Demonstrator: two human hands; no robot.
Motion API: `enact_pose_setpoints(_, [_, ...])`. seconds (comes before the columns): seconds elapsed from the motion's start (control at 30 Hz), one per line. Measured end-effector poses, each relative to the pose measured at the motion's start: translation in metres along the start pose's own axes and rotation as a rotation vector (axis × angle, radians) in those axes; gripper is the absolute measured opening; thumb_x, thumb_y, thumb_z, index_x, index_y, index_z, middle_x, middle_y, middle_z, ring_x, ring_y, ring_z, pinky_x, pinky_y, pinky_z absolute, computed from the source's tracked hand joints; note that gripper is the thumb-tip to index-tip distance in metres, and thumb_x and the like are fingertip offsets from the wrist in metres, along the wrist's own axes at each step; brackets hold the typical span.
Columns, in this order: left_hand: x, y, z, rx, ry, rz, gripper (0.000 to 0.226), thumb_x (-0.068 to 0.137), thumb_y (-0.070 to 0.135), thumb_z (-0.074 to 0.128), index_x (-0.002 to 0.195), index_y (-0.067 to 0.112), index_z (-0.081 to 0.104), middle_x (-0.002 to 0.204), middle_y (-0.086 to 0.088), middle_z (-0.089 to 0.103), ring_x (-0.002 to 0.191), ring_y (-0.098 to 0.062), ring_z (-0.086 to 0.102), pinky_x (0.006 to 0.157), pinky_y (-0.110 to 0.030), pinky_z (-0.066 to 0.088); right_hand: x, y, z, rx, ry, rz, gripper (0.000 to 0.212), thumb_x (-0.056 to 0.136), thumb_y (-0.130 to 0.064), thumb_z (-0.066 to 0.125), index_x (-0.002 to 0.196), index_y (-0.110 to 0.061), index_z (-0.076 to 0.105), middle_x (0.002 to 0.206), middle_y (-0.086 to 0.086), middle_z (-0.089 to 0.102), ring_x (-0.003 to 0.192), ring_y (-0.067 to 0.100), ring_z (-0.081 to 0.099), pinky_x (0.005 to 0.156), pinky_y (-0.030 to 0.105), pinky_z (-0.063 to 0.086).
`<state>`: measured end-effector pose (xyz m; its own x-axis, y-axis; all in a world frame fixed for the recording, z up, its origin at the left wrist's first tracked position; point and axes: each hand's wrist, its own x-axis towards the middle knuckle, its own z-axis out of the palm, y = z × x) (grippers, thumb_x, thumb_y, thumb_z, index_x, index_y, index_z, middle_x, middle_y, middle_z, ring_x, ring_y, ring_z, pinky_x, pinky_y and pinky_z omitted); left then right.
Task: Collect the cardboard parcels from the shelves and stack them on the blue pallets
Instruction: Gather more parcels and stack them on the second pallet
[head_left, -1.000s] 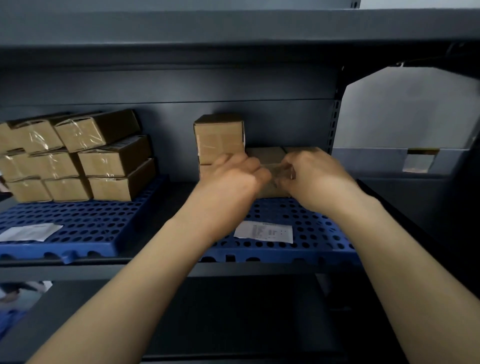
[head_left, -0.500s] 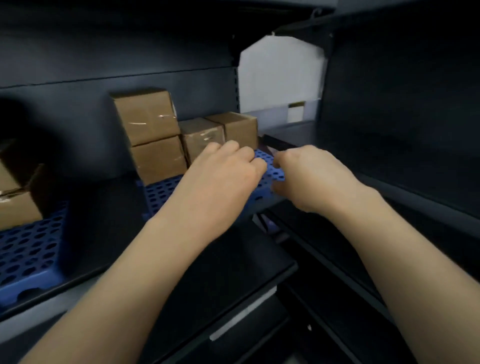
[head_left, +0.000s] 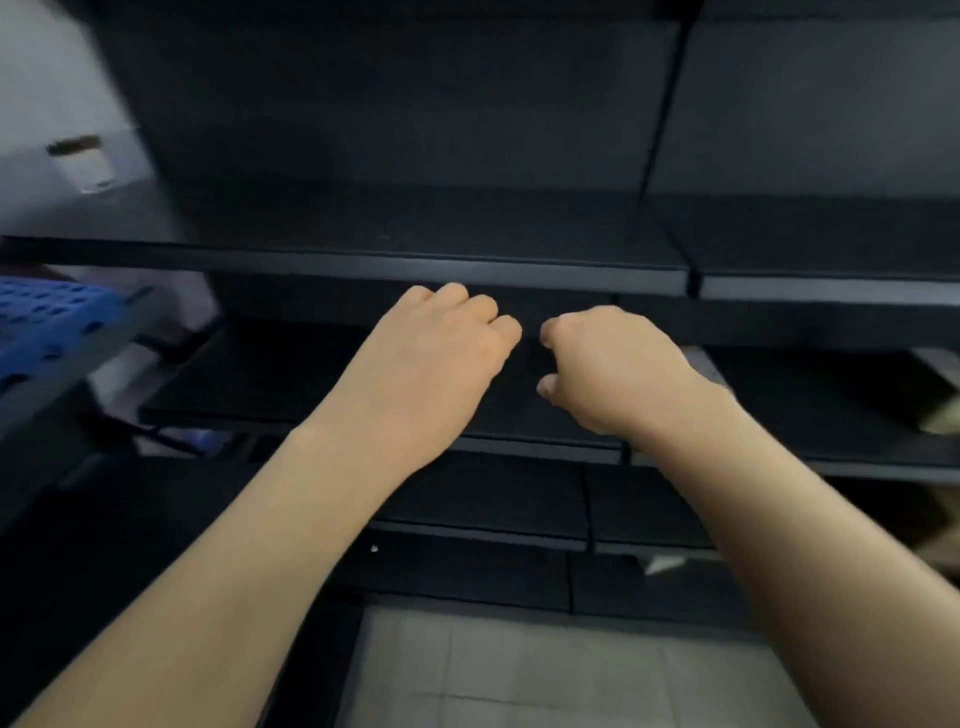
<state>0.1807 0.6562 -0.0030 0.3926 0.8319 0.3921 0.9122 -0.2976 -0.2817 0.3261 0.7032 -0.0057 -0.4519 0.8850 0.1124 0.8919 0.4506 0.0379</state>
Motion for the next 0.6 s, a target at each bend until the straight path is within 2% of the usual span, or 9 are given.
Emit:
enact_pose_setpoints(0.1, [0.035,0.057,0.01,-0.09,0.014,0.122,0.024,0.066,0.004,0.077,0.085,0.013,0.065,0.074,-0.002,0.062,0.069,-0.023,0.055,0.061,-0.034,0.043,-0.036,0.063,0.006,0.009,-0.057,0.174,0.029,0.092,-0.023,0.057,0.118,-0.012,0.057,0.107,0.01,0.063,0.099,0.03,0.057,0.072,0.032,0.04])
enact_pose_setpoints(0.2, [0.065,0.118,0.019,-0.155,0.015,0.206,0.022,0.084,0.009,0.062,0.104,0.018,0.06,0.093,0.001,0.061,0.086,-0.02,0.053,0.075,-0.032,0.04,-0.071,0.127,0.014,-0.011,-0.092,0.327,0.022,0.09,-0.021,0.059,0.109,-0.012,0.061,0.092,0.007,0.062,0.082,0.026,0.055,0.064,0.032,0.042])
enact_pose_setpoints(0.3, [0.098,0.179,0.025,-0.213,0.011,0.261,0.023,0.09,0.014,0.054,0.113,0.02,0.056,0.104,0.002,0.059,0.096,-0.019,0.051,0.083,-0.032,0.04,-0.105,0.19,0.018,-0.005,-0.106,0.426,0.027,0.09,-0.022,0.061,0.115,-0.013,0.06,0.098,0.008,0.063,0.087,0.026,0.06,0.065,0.032,0.045])
enact_pose_setpoints(0.43, [0.14,0.248,0.039,-0.26,0.0,0.212,0.021,0.096,0.025,0.043,0.113,0.02,0.053,0.109,0.002,0.057,0.101,-0.018,0.049,0.086,-0.031,0.035,-0.14,0.26,0.021,0.059,-0.084,0.501,0.033,0.093,-0.033,0.056,0.121,-0.014,0.057,0.104,0.01,0.063,0.088,0.025,0.058,0.066,0.032,0.043])
enact_pose_setpoints(0.6, [0.165,0.302,0.071,-0.278,-0.117,0.11,0.022,0.095,0.029,0.043,0.111,0.017,0.054,0.109,0.0,0.058,0.103,-0.02,0.051,0.09,-0.033,0.037,-0.156,0.319,0.043,0.081,-0.067,0.5,0.037,0.094,-0.034,0.055,0.124,-0.012,0.054,0.106,0.01,0.064,0.096,0.028,0.059,0.066,0.032,0.042])
